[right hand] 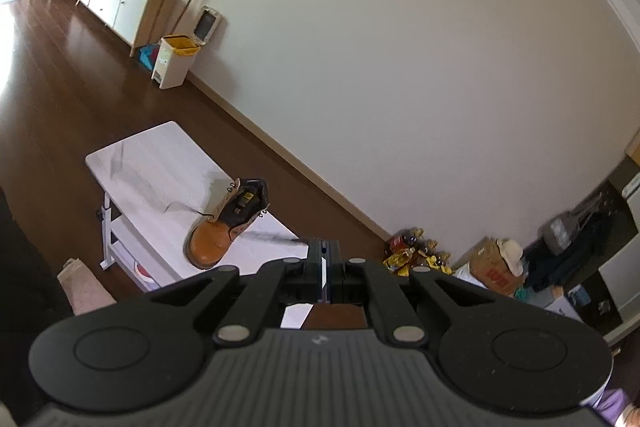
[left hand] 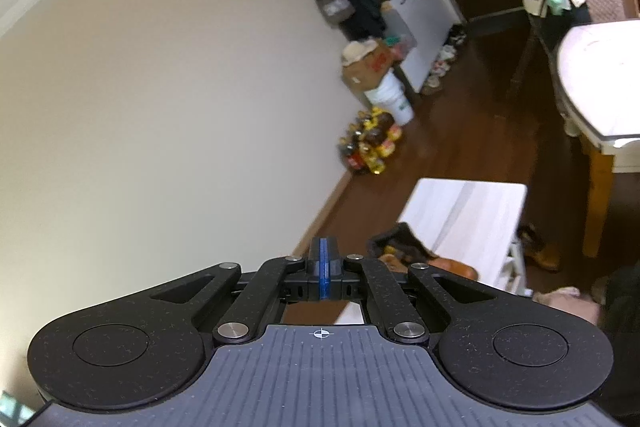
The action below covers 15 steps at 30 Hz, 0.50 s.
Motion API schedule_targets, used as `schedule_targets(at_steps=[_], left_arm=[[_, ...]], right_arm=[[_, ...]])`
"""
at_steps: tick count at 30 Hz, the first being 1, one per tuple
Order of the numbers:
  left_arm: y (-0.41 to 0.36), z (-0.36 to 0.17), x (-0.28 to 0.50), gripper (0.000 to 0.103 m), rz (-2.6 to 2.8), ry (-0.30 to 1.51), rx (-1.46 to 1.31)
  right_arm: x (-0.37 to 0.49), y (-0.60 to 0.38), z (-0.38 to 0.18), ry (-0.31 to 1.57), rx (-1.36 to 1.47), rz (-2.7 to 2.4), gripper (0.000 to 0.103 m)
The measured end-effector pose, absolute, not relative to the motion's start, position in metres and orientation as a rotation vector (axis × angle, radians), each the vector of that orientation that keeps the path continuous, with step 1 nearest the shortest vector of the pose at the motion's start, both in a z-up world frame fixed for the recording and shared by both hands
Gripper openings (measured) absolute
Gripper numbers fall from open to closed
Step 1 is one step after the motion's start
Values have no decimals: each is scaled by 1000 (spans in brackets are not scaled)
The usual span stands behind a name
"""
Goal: Lace up shoes with both hands
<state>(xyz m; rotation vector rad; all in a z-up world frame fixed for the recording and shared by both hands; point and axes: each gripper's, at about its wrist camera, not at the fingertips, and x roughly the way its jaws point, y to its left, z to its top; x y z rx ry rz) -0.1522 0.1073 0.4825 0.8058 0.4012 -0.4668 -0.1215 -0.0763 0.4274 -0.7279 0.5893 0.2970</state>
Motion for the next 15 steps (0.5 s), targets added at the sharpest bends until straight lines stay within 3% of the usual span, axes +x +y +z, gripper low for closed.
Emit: schedule_targets(at_steps=[6, 15], left_arm=[[115, 439, -140, 0, -530, 485, 681], [151, 339, -95, 0, -578, 657, 455]], right_arm=[[-122, -70, 404, 615, -730, 328, 3], [-88, -84, 304, 788, -544, 411, 7]])
